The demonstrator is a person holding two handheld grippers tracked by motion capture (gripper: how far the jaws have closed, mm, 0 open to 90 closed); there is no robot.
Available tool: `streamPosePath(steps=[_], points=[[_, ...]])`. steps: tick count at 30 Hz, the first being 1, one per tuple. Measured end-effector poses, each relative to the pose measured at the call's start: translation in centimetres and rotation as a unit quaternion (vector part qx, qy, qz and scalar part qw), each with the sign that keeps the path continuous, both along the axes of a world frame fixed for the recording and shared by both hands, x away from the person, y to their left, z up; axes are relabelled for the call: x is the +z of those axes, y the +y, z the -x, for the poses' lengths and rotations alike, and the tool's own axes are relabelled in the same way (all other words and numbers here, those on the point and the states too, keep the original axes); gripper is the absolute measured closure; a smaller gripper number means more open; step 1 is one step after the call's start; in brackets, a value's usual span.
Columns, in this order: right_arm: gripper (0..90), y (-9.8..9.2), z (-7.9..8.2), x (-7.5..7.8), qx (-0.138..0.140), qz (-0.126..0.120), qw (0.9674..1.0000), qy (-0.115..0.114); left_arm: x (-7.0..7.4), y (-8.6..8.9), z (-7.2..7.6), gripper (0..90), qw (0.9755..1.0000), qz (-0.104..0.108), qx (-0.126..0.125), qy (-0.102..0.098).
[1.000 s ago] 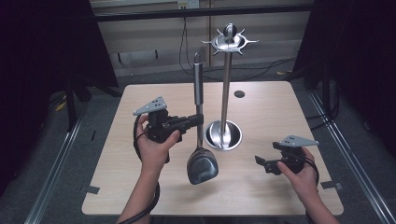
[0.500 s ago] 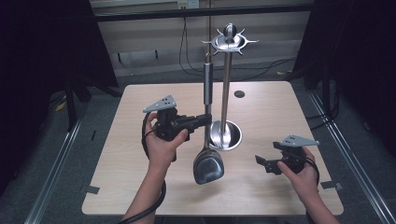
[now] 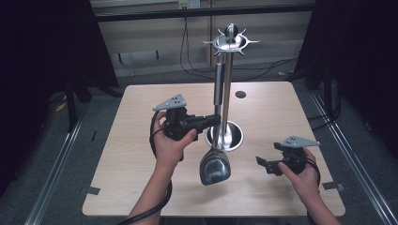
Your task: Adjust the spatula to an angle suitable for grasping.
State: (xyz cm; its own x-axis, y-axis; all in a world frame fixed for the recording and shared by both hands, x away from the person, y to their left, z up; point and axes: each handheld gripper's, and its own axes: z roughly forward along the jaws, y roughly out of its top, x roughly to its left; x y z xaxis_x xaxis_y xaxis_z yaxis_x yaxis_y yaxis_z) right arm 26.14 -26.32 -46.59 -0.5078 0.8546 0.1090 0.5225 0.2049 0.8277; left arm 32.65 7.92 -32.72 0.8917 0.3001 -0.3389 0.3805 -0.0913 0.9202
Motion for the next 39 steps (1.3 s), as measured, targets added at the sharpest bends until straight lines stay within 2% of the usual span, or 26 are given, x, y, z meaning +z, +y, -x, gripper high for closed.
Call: streamPosePath(steps=[3, 9, 12, 21, 31, 34, 39], points=[[5.7, 0.0, 0.0, 0.0, 0.001, 0.0, 1.0, -0.001, 0.1, -0.7, -0.1, 88.7, 1.0, 0.001, -0.008, 0.002], [5.7, -0.1, 0.0, 0.0, 0.0, 0.0, 1.0, -0.001, 0.5, -1.8, -0.3, 88.8, 0.9997, -0.01, -0.019, -0.009], [5.7, -0.1, -0.1, -0.1, -0.002, -0.002, 1.0, 0.001, 0.7, -2.4, -0.4, 88.7, 0.9996, -0.007, -0.025, -0.006], [5.7, -0.2, -0.1, -0.1, -0.003, -0.001, 1.0, 0.001, 0.8, -3.6, -0.8, 88.7, 0.9989, -0.022, -0.04, -0.008], [5.7, -0.3, -0.1, -0.1, -0.003, -0.002, 1.0, 0.001, -0.3, -3.4, -2.0, 88.6, 0.9995, -0.025, -0.021, 0.002], [5.7, -0.3, -0.1, -0.1, -0.004, -0.003, 1.0, 0.001, -0.4, -3.3, -2.2, 88.2, 0.9994, -0.033, -0.011, -0.008], [5.7, -0.3, -0.1, -0.1, -0.003, -0.002, 1.0, 0.001, -0.6, -3.5, -2.6, 87.6, 0.9994, -0.033, -0.004, -0.012]])
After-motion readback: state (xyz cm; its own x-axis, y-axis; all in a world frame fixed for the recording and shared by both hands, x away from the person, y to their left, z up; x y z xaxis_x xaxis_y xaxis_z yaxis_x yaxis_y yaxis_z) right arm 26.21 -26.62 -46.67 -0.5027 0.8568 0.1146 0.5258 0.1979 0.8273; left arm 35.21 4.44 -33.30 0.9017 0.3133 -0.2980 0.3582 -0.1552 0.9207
